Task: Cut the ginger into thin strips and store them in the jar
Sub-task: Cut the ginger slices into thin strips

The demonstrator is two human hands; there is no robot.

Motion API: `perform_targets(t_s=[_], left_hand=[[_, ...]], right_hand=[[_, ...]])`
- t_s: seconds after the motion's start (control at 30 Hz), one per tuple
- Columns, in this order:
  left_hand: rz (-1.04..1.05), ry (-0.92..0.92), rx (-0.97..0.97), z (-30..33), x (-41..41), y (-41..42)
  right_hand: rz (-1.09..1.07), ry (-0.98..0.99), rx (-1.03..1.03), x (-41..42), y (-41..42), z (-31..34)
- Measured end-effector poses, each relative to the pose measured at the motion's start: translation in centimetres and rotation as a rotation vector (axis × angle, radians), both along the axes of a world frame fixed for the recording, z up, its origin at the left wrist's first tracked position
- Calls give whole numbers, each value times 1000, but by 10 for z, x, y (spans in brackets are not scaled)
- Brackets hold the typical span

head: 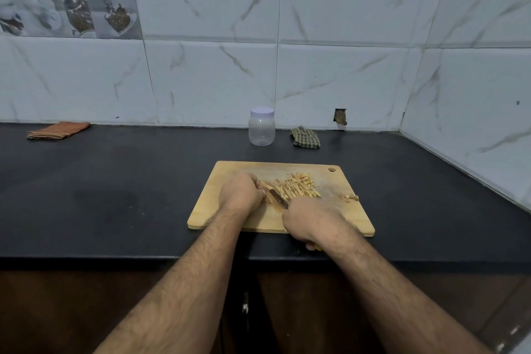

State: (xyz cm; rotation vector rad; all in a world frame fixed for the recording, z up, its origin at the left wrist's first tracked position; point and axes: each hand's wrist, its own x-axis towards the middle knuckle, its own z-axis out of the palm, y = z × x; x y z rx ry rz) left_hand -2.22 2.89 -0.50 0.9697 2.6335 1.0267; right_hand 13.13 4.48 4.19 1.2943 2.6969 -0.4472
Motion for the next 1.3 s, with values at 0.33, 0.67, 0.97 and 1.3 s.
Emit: perform_targets(t_s=[0.33,0.67,0.97,1.3], left_hand=[[5,-61,16,-1,-9,2],[28,-60,-17,-1,-14,4],[42,-86,-44,3,-14,6],[98,-70,-84,1,-13,12]], right_hand=[[46,-17,84,-7,-2,3],[61,-30,110,-12,-5,5],[64,-31,118,-11,-8,6],[67,-17,131,-11,-5,3]])
